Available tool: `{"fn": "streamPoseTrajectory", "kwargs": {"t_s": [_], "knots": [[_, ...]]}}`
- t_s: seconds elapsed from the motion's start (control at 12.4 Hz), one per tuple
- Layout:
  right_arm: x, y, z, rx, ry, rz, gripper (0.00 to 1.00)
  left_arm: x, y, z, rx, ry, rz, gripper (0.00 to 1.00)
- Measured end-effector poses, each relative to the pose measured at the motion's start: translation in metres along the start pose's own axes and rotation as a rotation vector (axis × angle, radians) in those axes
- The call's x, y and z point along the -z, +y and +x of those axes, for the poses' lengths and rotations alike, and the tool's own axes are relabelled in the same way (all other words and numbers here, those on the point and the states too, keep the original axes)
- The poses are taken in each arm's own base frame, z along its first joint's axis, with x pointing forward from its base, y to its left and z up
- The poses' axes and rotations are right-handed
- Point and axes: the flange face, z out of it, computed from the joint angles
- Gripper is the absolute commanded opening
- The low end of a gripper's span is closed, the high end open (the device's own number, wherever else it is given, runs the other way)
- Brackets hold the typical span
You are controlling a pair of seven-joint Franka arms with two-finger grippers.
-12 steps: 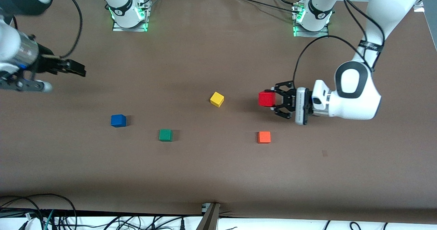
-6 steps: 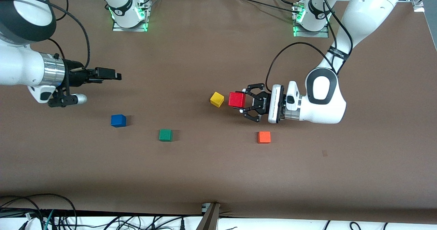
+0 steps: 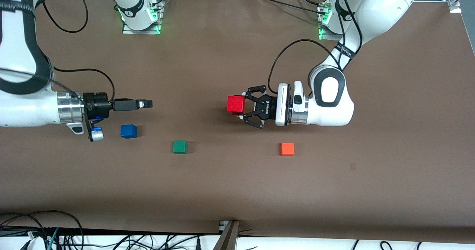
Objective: Pass red block to right arm, stack on blue
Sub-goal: 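Carry the red cube to the middle while the right gripper approaches, then grasp the red cube with the right gripper beside the left gripper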
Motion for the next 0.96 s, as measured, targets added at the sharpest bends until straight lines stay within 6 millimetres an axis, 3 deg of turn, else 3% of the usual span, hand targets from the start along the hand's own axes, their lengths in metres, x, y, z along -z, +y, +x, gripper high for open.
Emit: {"fn": "streamPoseTrajectory", "kwargs": {"t_s": [0.24, 0.48, 0.8, 0.96], "knots": [[-0.027, 0.029, 0.009, 0.009, 0.011, 0.219, 1.0, -0.017, 0.003, 0.001, -0.039, 0.04, 0.047, 0.0], [-0.077, 0.047, 0.011, 0.049, 0.055, 0.329, 1.0, -0.025, 0.006, 0.001, -0.056, 0.037, 0.045, 0.0], [-0.142, 0.019, 0.001, 0.056, 0.143, 0.394, 1.0, -0.032, 0.01, 0.0, -0.06, 0.035, 0.034, 0.0], [-0.16, 0.011, -0.005, 0.072, 0.158, 0.404, 1.0, -0.037, 0.012, -0.003, -0.066, 0.034, 0.028, 0.0]]}}
